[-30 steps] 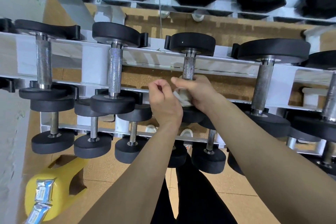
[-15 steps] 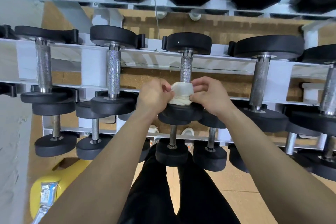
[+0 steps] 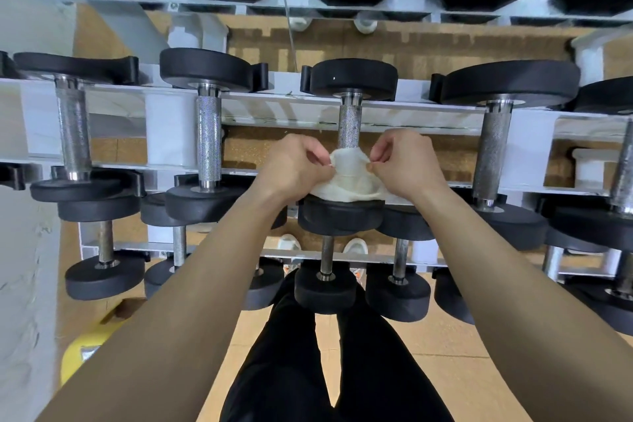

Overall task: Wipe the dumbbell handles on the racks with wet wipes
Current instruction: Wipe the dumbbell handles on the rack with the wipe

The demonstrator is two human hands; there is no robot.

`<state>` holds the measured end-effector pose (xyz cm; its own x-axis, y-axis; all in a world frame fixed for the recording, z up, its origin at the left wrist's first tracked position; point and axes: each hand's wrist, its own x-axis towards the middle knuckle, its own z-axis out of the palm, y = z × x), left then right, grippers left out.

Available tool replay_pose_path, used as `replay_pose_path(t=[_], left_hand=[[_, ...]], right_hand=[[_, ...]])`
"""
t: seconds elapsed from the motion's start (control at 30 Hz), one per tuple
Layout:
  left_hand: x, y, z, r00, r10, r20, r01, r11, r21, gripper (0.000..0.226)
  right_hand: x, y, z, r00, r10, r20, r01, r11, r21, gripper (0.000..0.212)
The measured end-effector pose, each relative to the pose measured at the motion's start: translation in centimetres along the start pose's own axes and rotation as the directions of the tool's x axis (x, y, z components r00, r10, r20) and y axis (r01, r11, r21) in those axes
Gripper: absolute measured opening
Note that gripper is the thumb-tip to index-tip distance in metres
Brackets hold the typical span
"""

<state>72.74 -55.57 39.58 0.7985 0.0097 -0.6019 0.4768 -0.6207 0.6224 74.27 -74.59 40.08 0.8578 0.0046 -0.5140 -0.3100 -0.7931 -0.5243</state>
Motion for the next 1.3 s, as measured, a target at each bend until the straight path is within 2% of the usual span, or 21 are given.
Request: replay_pose_path(t=[0.1, 0.33, 0.43, 0.5, 0.6, 0.7, 0.8, 0.93, 1.03, 1.1, 1.2, 1.3], left_hand=[[0.6, 0.0, -0.5, 0.998, -0.006, 0.057, 0.005, 1.0, 0.006, 0.016], [4.3, 1.0, 0.1, 0.994, 0.027, -0.104, 0.002, 0.963, 0.268, 0.011], [5.6, 1.2, 0.2, 0.983, 0.076, -0.164, -0.036, 0.972, 0.232, 0.014], [5.8, 1.2, -0.1, 0.989, 0.09, -0.119, -0.064, 0.976, 0.206, 0.017], [4.6, 0.5, -0.7, 0.991, 0.104, 0.086, -0.125, 0.947, 0.296, 0.016], [2.5, 0.1, -0.7, 0.967, 0.095, 0.234, -0.184, 0.901, 0.394, 0.017], [1.6, 0.0, -0.4, 0.957, 0.113, 0.267, -0.225, 0.871, 0.437, 0.018], [2.3, 0.5, -0.3, 0.988, 0.068, 0.136, -0.122, 0.886, 0.448, 0.005], [2.8, 1.0, 0.2, 0.994, 0.106, 0.033, -0.11, 0.893, 0.436, 0.004], [3.0, 0.9, 0.2, 0.987, 0.13, -0.099, -0.087, 0.93, 0.356, 0.005], [3.0, 1.0, -0.9, 0.94, 0.128, -0.315, -0.109, 0.991, 0.079, 0.009], [2.0, 1.7, -1.5, 0.93, 0.187, -0.317, -0.194, 0.981, 0.011, 0.011]], right_hand=[[0.6, -0.7, 0.7, 1.0, -0.019, -0.009, 0.018, 0.999, -0.046, 0.028], [-1.3, -2.2, -0.5, 1.0, 0.002, 0.014, -0.005, 0.987, 0.16, 0.025], [-2.1, -2.9, 0.4, 0.999, -0.009, -0.034, 0.014, 0.989, 0.144, 0.022], [-2.1, -2.9, 0.7, 0.997, 0.019, -0.076, -0.007, 0.987, 0.159, 0.02], [-2.2, -1.8, 0.6, 0.995, 0.033, -0.098, -0.02, 0.99, 0.137, 0.019], [-2.3, -0.6, 0.3, 0.999, 0.036, -0.02, -0.035, 0.998, 0.045, 0.019], [-1.6, -0.2, 0.2, 0.998, 0.041, 0.045, -0.037, 0.996, -0.081, 0.019], [0.0, -0.7, 0.0, 0.996, 0.022, 0.089, -0.004, 0.981, -0.194, 0.025], [0.7, -1.4, -0.2, 0.997, -0.012, 0.075, 0.024, 0.987, -0.16, 0.023], [0.6, -1.5, -0.7, 0.999, -0.039, -0.011, 0.038, 0.996, -0.083, 0.021], [0.7, -1.2, -1.6, 0.977, -0.052, -0.206, 0.061, 0.998, 0.035, 0.016], [2.1, -0.5, -1.3, 0.952, -0.081, -0.296, 0.1, 0.994, 0.05, 0.017]])
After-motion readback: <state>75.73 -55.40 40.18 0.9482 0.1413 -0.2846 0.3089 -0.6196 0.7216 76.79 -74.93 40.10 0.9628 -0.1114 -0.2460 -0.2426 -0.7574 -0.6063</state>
